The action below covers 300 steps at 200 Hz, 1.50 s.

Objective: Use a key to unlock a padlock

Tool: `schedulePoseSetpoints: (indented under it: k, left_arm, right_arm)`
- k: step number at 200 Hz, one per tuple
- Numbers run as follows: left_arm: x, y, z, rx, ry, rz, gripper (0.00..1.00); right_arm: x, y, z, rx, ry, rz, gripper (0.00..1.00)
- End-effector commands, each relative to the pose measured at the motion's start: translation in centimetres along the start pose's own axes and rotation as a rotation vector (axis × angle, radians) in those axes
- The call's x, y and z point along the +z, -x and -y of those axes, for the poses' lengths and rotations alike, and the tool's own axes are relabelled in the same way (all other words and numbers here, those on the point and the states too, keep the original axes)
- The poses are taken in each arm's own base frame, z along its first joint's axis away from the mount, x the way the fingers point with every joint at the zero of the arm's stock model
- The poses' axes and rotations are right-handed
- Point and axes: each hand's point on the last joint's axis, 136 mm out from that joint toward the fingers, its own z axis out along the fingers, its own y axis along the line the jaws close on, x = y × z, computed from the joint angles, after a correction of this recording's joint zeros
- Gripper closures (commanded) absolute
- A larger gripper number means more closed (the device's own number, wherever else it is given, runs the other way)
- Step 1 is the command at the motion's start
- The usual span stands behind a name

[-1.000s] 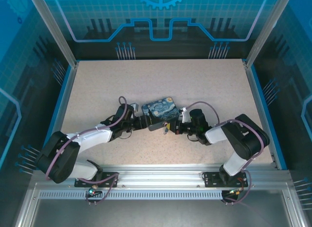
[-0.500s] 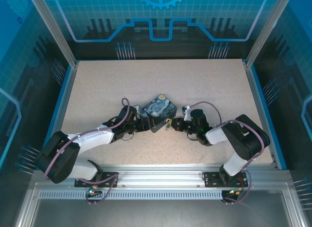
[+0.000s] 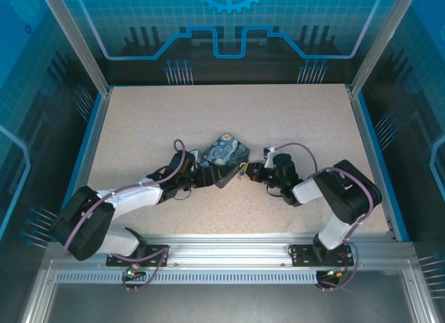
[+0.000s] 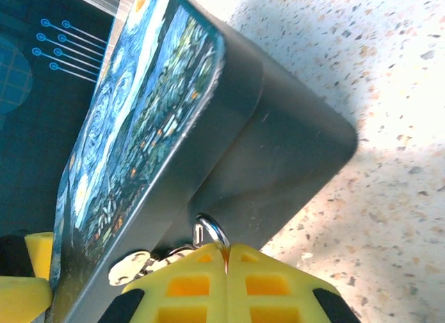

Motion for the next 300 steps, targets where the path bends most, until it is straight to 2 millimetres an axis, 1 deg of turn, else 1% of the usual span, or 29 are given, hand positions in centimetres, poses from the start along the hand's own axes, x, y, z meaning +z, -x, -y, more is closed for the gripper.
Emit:
schedulePoseSetpoints:
  k: [1, 22, 38, 60, 81, 87, 111, 133, 158, 171, 195, 209, 241, 274, 300]
  left_arm:
    - [0.3, -1.8, -3.2, -0.032, 0.087, -0.052, 0.24]
    - [0.1, -1.2, -4.1, -0.059, 0.081, -0.053, 0.23]
    - [0.0, -0.7, -4.7, -0.067, 0.082, -0.054, 0.23]
    - [0.2, 0.3, -5.3, -0.062, 0.094, -0.051, 0.22]
    - [0.4, 1.8, -5.9, -0.067, 0.098, -0.045, 0.22]
    - [0.5, 2.3, -6.0, -0.069, 0.098, -0.041, 0.22]
    - [0.7, 4.2, -6.8, -0.073, 0.111, -0.030, 0.23]
    - [0.5, 5.4, -7.1, -0.065, 0.127, -0.027, 0.22]
    - [-0.7, 6.1, -6.4, -0.041, 0.115, 0.003, 0.20]
    - [-1.7, 6.4, -5.8, -0.028, 0.107, 0.028, 0.19]
    - [-3.9, 6.5, -5.1, -0.013, 0.095, 0.073, 0.16]
    - [-5.1, 6.5, -4.7, -0.003, 0.088, 0.097, 0.12]
    - [-7.7, 6.1, -3.6, 0.029, 0.057, 0.138, 0.11]
    - [-9.4, 5.6, -3.3, 0.039, 0.041, 0.176, 0.10]
    - [-9.9, 5.2, -3.6, 0.047, 0.047, 0.191, 0.09]
  right_arm:
    - [-1.0, 1.0, -0.1, -0.051, -0.027, 0.034, 1.00]
    - [-2.5, 0.6, 0.1, -0.106, -0.071, 0.016, 1.00]
    - [-3.6, 0.2, -0.2, -0.145, -0.084, -0.012, 1.00]
    - [-4.7, -0.4, -1.4, -0.192, -0.072, -0.058, 1.00]
    - [-5.8, -1.2, -2.8, -0.247, -0.066, -0.126, 1.00]
    - [-6.1, -1.9, -2.9, -0.255, -0.075, -0.165, 0.99]
    - [-7.6, -3.7, -4.3, -0.314, -0.071, -0.264, 0.99]
    - [-8.8, -5.3, -4.1, -0.323, -0.130, -0.359, 0.99]
    - [-9.5, -6.9, -3.3, -0.355, -0.204, -0.433, 0.99]
    - [-9.5, -7.5, -2.8, -0.352, -0.223, -0.458, 0.99]
    - [-9.0, -8.0, -2.1, -0.351, -0.254, -0.483, 0.99]
    - [-8.5, -8.0, -1.8, -0.352, -0.270, -0.493, 0.99]
    - [-7.0, -8.1, -1.6, -0.343, -0.276, -0.505, 0.98]
    - [-5.5, -8.4, -1.3, -0.328, -0.268, -0.517, 0.96]
    - [-4.0, -8.7, -1.0, -0.305, -0.258, -0.521, 0.96]
